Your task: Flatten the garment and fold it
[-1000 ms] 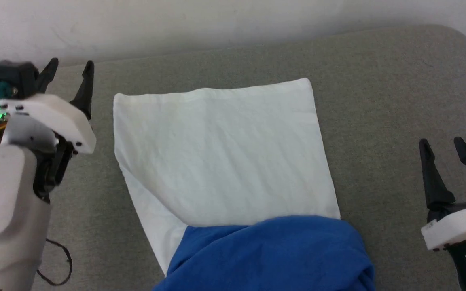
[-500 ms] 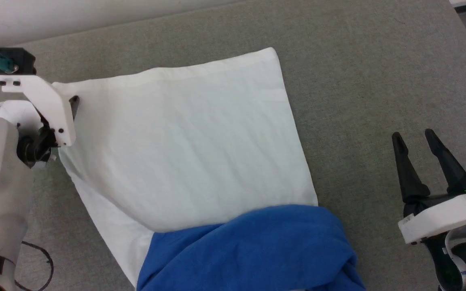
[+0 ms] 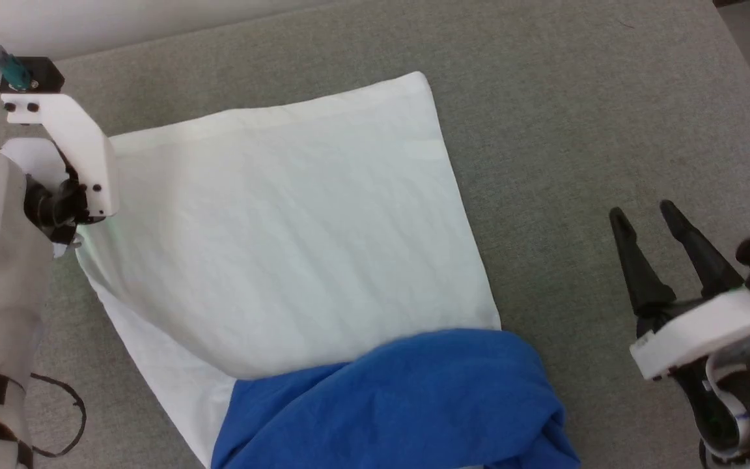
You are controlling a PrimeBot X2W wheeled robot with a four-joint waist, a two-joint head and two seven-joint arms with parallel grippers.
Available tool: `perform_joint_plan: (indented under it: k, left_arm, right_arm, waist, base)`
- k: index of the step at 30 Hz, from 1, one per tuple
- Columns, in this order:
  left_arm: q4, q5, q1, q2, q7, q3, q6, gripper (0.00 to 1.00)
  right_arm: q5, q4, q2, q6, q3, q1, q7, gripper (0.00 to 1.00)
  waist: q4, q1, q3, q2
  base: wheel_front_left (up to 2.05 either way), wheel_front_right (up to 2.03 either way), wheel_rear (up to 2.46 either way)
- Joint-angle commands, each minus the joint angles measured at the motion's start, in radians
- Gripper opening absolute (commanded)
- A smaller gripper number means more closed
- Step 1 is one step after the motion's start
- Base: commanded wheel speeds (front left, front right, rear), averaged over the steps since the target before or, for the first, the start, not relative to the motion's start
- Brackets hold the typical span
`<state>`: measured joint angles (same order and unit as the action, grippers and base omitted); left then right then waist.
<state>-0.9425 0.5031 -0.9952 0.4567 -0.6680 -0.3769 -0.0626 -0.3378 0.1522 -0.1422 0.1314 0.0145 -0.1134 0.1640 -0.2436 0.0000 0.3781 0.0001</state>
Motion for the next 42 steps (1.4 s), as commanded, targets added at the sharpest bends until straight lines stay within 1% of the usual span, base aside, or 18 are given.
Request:
perform_joint_plan:
  k: [1, 3, 6, 10, 15, 16, 17, 18, 21, 22, 26, 30, 33, 34, 35, 37, 39, 42]
  left_arm:
    - [-0.046, 0.000, 0.087, -0.019, -0.013, -0.022, -0.011, 0.00]
    - [-0.028, -0.011, 0.082, -0.015, 0.038, -0.027, -0.007, 0.00]
    - [0.004, -0.016, 0.064, -0.024, 0.127, -0.020, 0.008, 0.00]
    - [0.052, -0.021, 0.024, -0.049, 0.258, -0.008, 0.023, 0.00]
    - [0.092, -0.024, -0.031, -0.093, 0.366, -0.010, 0.017, 0.00]
    - [0.096, -0.023, -0.041, -0.105, 0.376, -0.014, 0.014, 0.00]
    - [0.096, -0.023, -0.041, -0.105, 0.376, -0.014, 0.014, 0.00]
    - [0.105, -0.020, -0.056, -0.128, 0.393, -0.019, 0.007, 0.00]
    - [0.115, -0.011, -0.072, -0.165, 0.416, -0.027, -0.004, 0.00]
    - [0.115, -0.011, -0.072, -0.165, 0.416, -0.027, -0.004, 0.00]
    - [0.129, -0.004, -0.089, -0.205, 0.437, -0.041, -0.016, 0.00]
    - [0.139, -0.002, -0.103, -0.224, 0.450, -0.056, -0.027, 0.00]
    - [0.136, 0.002, -0.108, -0.230, 0.456, -0.065, -0.034, 0.00]
    - [0.133, 0.004, -0.108, -0.230, 0.457, -0.067, -0.037, 0.00]
    - [0.129, 0.006, -0.108, -0.228, 0.457, -0.069, -0.039, 0.00]
    - [0.119, 0.012, -0.107, -0.223, 0.454, -0.072, -0.044, 0.00]
    - [0.105, 0.019, -0.106, -0.216, 0.445, -0.075, -0.048, 0.00]
    - [0.087, 0.025, -0.110, -0.201, 0.441, -0.079, -0.053, 0.00]
  right_arm:
    - [-0.014, -0.013, -0.016, -0.001, -0.014, -0.041, 0.014, 1.00]
    - [-0.041, -0.058, -0.038, -0.001, -0.036, -0.100, 0.036, 1.00]
    - [-0.104, -0.168, -0.051, -0.001, -0.083, -0.223, 0.080, 1.00]
    - [-0.167, -0.363, -0.087, -0.001, -0.168, -0.426, 0.153, 1.00]
    - [-0.240, -0.617, -0.110, -0.001, -0.238, -0.661, 0.223, 1.00]
    - [-0.252, -0.666, -0.113, -0.001, -0.246, -0.702, 0.238, 1.00]
    - [-0.252, -0.666, -0.113, -0.001, -0.246, -0.702, 0.238, 1.00]
    - [-0.268, -0.759, -0.116, -0.001, -0.267, -0.774, 0.272, 1.00]
    - [-0.290, -0.887, -0.111, -0.001, -0.293, -0.858, 0.318, 1.00]
    - [-0.290, -0.887, -0.111, -0.001, -0.293, -0.858, 0.318, 1.00]
    - [-0.289, -1.023, -0.108, -0.001, -0.326, -0.939, 0.339, 1.00]
    - [-0.271, -1.138, -0.106, -0.001, -0.362, -0.991, 0.364, 1.00]
    - [-0.257, -1.215, -0.103, -0.001, -0.407, -1.005, 0.433, 1.00]
    - [-0.261, -1.241, -0.099, -0.001, -0.418, -1.005, 0.472, 0.83]
    - [-0.269, -1.266, -0.093, -0.001, -0.423, -1.005, 0.512, 0.49]
    - [-0.281, -1.305, -0.085, -0.001, -0.429, -1.009, 0.575, 0.00]
    - [-0.287, -1.323, -0.081, -0.001, -0.437, -1.017, 0.612, 0.00]
    - [-0.288, -1.289, -0.092, -0.001, -0.451, -1.046, 0.575, 0.00]
  waist:
    - [0.007, 0.0000, -0.010, -0.0001]
    - [0.019, 0.0000, -0.022, -0.0001]
    - [0.049, 0.0000, -0.025, -0.0001]
    - [0.106, 0.0000, -0.009, -0.0001]
    - [0.187, 0.0000, 0.026, -0.0001]
    - [0.204, 0.0000, 0.033, -0.0001]
    - [0.204, 0.0000, 0.033, -0.0001]
    - [0.234, 0.0000, 0.047, -0.0001]
    - [0.273, 0.0000, 0.069, -0.0001]
    - [0.273, 0.0000, 0.069, -0.0001]
    - [0.313, 0.0000, 0.099, -0.0001]
    - [0.335, 0.0000, 0.125, -0.0001]
    - [0.343, 0.0000, 0.132, -0.0001]
    - [0.343, 0.0000, 0.132, -0.0001]
    - [0.343, 0.0000, 0.131, -0.0001]
    - [0.342, 0.0000, 0.125, -0.0001]
    - [0.339, 0.0000, 0.118, -0.0001]
    - [0.332, 0.0000, 0.103, -0.0001]
  base:
    - [0.00, 0.00, 0.00]
    - [0.00, 0.00, 0.00]
    - [0.00, 0.00, 0.00]
    - [0.00, 0.00, 0.00]
    - [0.00, 0.00, 0.00]
    - [0.00, 0.00, 0.00]
    - [0.00, 0.00, 0.00]
    - [0.00, 0.00, 0.00]
    - [0.00, 0.00, 0.00]
    - [0.00, 0.00, 0.00]
    - [0.00, 0.00, 0.00]
    - [0.00, 0.00, 0.00]
    - [0.00, 0.00, 0.00]
    - [0.00, 0.00, 0.00]
    - [0.00, 0.00, 0.00]
    - [0.00, 0.00, 0.00]
    - [0.00, 0.00, 0.00]
    - [0.00, 0.00, 0.00]
